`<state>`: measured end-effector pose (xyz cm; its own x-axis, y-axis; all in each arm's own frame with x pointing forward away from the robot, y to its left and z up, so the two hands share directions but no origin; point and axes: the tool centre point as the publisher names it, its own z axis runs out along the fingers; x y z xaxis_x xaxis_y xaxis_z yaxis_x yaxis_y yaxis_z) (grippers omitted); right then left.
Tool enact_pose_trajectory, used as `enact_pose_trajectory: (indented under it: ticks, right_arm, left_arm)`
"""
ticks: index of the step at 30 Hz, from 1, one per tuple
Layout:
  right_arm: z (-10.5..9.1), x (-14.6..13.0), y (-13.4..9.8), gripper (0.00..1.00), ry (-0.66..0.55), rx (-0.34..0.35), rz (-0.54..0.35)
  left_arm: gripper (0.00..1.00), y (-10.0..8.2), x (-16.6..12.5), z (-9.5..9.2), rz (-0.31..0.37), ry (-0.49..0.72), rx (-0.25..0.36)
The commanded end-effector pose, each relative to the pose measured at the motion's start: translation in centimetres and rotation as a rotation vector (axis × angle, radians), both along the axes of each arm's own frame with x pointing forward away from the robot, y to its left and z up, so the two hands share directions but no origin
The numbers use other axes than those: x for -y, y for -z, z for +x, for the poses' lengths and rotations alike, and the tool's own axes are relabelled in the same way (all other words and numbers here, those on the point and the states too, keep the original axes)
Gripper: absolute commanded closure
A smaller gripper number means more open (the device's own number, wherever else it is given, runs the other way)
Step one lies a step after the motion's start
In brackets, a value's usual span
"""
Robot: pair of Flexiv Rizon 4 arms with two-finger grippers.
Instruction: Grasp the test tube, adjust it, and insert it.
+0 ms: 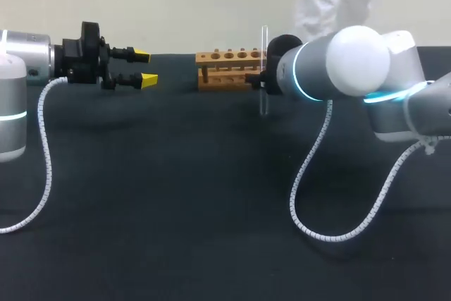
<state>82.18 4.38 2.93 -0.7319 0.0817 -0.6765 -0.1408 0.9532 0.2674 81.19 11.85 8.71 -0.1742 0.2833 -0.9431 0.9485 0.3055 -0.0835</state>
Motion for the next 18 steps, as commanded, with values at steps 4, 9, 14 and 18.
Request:
enact_pose_trajectory:
  ticks: [4,9,14,18]
  right_arm:
    - [-0.8,0.2,-0.8,1.00,0.030,0.014,-0.009]
    - [-1.1,0.5,-1.2,1.00,0.051,0.021,-0.011]
    - [-1.2,0.8,-1.0,1.00,0.056,0.004,-0.022]
    - [-1.0,1.1,-0.7,1.00,0.045,-0.019,-0.035]
  left_arm:
    - [0.00,0.1,0.0,0.2,-0.003,0.003,0.002]
    - [0.00,0.1,0.0,0.2,-0.003,0.003,0.002]
    - [0.00,0.1,0.0,0.2,-0.003,0.003,0.002]
    - [0.00,0.1,0.0,0.2,-0.003,0.003,0.002]
